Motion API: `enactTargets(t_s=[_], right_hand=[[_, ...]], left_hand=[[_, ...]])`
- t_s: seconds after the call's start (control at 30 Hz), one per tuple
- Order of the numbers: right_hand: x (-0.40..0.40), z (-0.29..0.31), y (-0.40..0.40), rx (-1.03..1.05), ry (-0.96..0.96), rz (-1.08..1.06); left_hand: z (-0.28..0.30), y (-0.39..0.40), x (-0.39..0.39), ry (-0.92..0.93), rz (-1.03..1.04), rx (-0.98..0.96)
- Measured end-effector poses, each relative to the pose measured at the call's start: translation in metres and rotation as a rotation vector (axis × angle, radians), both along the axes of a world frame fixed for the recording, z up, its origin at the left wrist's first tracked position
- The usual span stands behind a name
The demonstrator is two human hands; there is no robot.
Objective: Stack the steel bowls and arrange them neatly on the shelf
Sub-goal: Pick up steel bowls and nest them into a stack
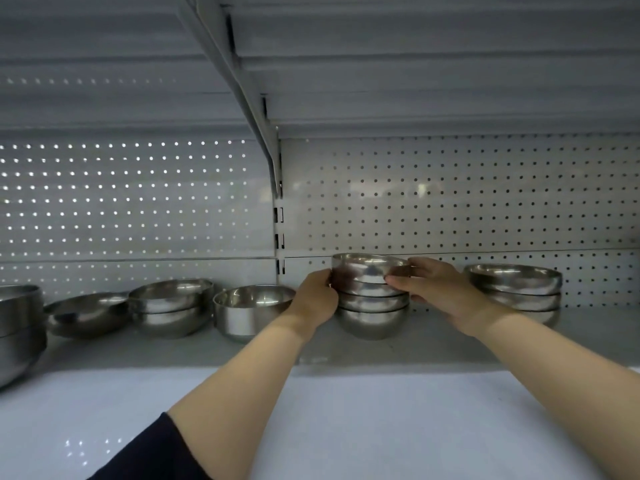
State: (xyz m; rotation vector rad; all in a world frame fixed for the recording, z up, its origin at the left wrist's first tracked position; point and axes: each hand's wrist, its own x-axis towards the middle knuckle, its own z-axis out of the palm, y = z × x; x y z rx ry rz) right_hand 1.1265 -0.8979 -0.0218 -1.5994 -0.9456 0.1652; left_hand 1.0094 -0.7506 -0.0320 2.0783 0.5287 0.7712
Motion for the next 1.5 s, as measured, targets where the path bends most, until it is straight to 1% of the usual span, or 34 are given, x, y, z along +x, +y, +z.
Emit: enactTargets(t_s=[0.2,0.43,0.53,0.6,0.67,0.77,0.87,0.93,1.0,1.07,1.2,1.27,1.37,1.43,1.5], right_hand=[[0.0,-0.003,0.002,0.039,-0.011,-0.024],[0.005,-0.006,0.006,0.025,-0.061,-0.054],[0.006,-0.004,0.007,-0.004,-0.087,-0.119],[0.005,0.0,0.006,0.039,-0.135,-0.167],[-0.002,0.006,0.002,0.083,-0.252,-0.222],[-0.021,0.018,-0.004,0.122,-0.414,-0.307],[-0.054,0.037,-0.005,0.132,-0.519,-0.351],[-0.084,0.05,0.005,0.103,-0.557,-0.325],[-0.124,0.057,0.021,0.094,-0.525,-0.26],[-0.168,0.055,0.041,0.074,-0.495,-0.163],[-0.241,0.035,0.095,-0.14,-0.579,-0.047],[-0.258,0.025,0.121,-0.197,-0.532,-0.027],[-0.269,0.01,0.151,-0.207,-0.432,-0.018],[-0.272,-0.003,0.162,-0.193,-0.384,-0.084],[-0.271,-0.018,0.165,-0.205,-0.381,-0.124]], left_hand=[[-0.004,0.005,0.004,0.05,0.004,-0.012],[-0.006,0.004,0.005,0.065,-0.007,-0.014],[-0.003,-0.001,0.001,0.094,0.029,0.035],[0.009,-0.008,-0.007,0.091,0.089,0.119],[0.029,-0.016,-0.021,0.048,0.149,0.186],[0.052,-0.013,-0.059,0.012,0.171,0.229],[0.051,0.014,-0.119,0.014,0.212,0.264],[0.045,0.038,-0.163,0.01,0.248,0.348],[0.04,0.061,-0.201,0.013,0.307,0.412],[0.032,0.079,-0.227,0.062,0.305,0.404],[0.009,0.107,-0.246,0.213,0.269,0.489],[0.003,0.113,-0.245,0.224,0.238,0.498],[-0.004,0.111,-0.237,0.222,0.149,0.498],[-0.009,0.11,-0.233,0.231,0.122,0.515],[-0.014,0.11,-0.233,0.25,0.124,0.545]])
